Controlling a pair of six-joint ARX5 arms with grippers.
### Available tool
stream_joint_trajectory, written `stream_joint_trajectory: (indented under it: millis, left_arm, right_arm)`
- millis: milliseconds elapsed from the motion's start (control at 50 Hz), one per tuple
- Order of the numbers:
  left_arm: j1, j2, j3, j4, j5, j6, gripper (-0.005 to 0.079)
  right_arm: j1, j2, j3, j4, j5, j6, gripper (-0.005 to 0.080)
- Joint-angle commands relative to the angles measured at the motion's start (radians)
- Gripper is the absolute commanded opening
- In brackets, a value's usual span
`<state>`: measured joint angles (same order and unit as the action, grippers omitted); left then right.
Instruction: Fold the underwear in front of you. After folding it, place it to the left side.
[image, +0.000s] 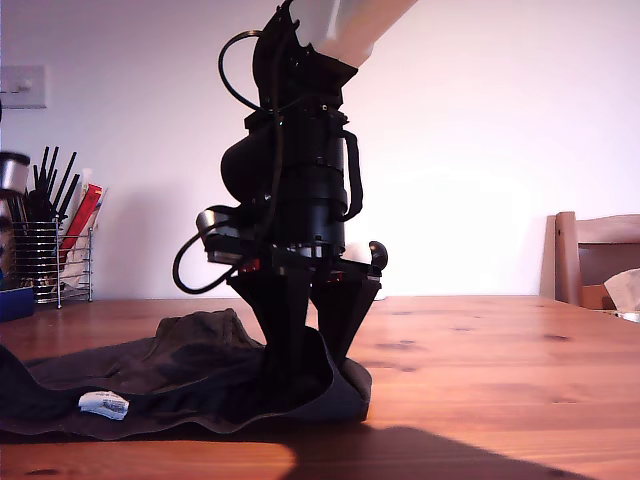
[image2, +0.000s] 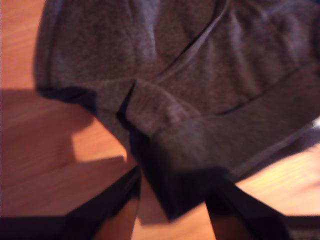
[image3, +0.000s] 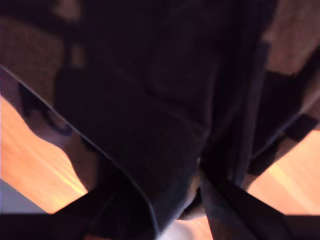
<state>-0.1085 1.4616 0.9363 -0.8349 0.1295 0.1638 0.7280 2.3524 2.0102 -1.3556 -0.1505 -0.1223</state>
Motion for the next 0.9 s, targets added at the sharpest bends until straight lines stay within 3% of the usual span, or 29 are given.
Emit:
stream_joint_trajectory:
  millis: [0, 320, 580, 880]
  left_arm:
    - [0.004, -0.011, 0.033, -0.03, 0.0, 0.002, 0.0348]
    - [0.004, -0.011, 0.095, -0.141, 0.0, 0.002, 0.0348]
    - [-0.026, -0.009, 0.094, -0.036, 0.181, -0.037, 0.0304]
    - [-0.126, 0.016, 0.092, 0.053, 0.203, -0.036, 0.0285]
  right_arm:
    - [-0.011, -0.068, 0.014, -0.005, -0.005, -0.005, 0.0407]
    - [-0.035, -0.117, 0.014, -0.006, -0.034, -0.006, 0.0416]
    - [-0.066, -0.119, 0.014, -0.005, -0.093, 0.101, 0.0416]
    - [-0.12, -0.118, 0.003, -0.003, -0.106, 0.222, 0.0424]
